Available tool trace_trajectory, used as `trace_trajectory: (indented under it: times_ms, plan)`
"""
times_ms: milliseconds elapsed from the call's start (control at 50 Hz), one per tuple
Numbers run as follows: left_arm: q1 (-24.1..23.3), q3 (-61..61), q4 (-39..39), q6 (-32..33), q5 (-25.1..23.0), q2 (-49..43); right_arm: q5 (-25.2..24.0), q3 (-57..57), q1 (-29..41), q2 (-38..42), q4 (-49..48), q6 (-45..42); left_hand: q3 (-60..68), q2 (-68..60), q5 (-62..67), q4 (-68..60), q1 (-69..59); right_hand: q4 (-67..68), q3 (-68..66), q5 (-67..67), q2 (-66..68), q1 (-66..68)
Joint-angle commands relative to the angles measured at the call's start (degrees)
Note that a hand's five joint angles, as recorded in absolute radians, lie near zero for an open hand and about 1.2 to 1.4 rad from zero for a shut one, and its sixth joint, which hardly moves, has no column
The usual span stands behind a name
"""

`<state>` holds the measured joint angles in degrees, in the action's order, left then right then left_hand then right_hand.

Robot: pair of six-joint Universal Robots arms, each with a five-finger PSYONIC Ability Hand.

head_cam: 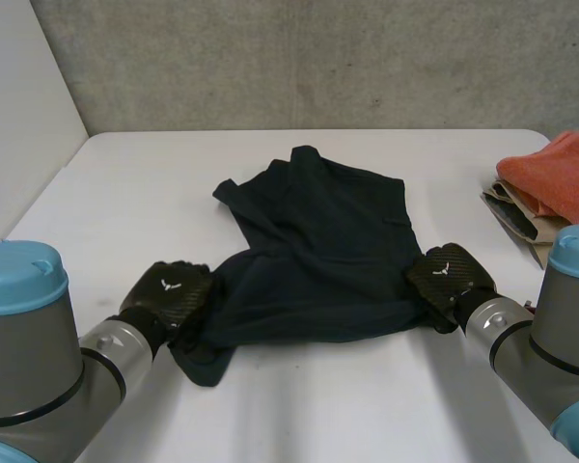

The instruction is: Fold the laundry.

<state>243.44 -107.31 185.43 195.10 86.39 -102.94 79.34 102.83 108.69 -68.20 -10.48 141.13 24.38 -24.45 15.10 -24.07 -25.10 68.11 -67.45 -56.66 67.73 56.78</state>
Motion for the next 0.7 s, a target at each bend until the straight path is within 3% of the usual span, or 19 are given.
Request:
trace_trajectory:
  times_ms: [20, 200, 280, 320, 420, 560, 700]
  plan:
    - [0.8, -0.3, -3.2, 0.0, 0.2, -0.2, 0.2, -0.1, 0.0, 0.0, -0.2, -0.1, 12.1, -12.0, 11.3, -12.4, -11.3, 11.9, -12.5, -13.3, 12.3, 23.2]
    - [0.6, -1.0, -3.2, -0.5, -0.3, -0.2, 0.1, 0.0, 0.0, 0.0, -0.2, -0.1, 19.3, -19.2, 18.6, -19.6, -18.6, 11.9, -12.5, -13.3, 12.3, 23.2]
    - [0.9, -1.1, -3.1, -0.9, -1.2, -0.2, 0.2, 0.0, 0.0, 0.0, -0.2, -0.1, 38.4, -38.4, 37.7, -38.8, -37.7, 11.9, -12.5, -13.3, 12.3, 23.2]
    - [1.0, -1.1, -3.1, -0.9, -1.4, -0.3, 0.2, -0.1, 0.0, 0.0, -0.2, -0.1, 54.6, -54.5, 53.9, -54.9, -53.9, 11.9, -12.5, -13.3, 12.3, 23.2]
    - [0.3, -1.0, -3.2, -0.8, -1.2, 2.3, 0.6, -1.1, -0.1, -0.8, 1.2, -1.0, 55.6, -55.5, 54.9, -55.9, -54.9, 11.9, -12.5, -13.3, 12.3, 23.2]
    - [-1.0, 0.0, -4.6, -0.2, -1.1, 17.5, -0.1, -5.6, -0.4, -16.4, 14.1, -2.7, 55.6, -55.5, 54.9, -55.9, -54.9, 11.9, -12.5, -13.3, 12.3, 23.2]
    - [-1.4, 1.8, -5.2, 0.0, -1.1, 27.2, -0.1, -11.0, -0.3, -24.4, 19.7, -3.2, 55.6, -55.5, 54.9, -55.9, -54.9, 11.9, -12.5, -13.3, 12.3, 23.2]
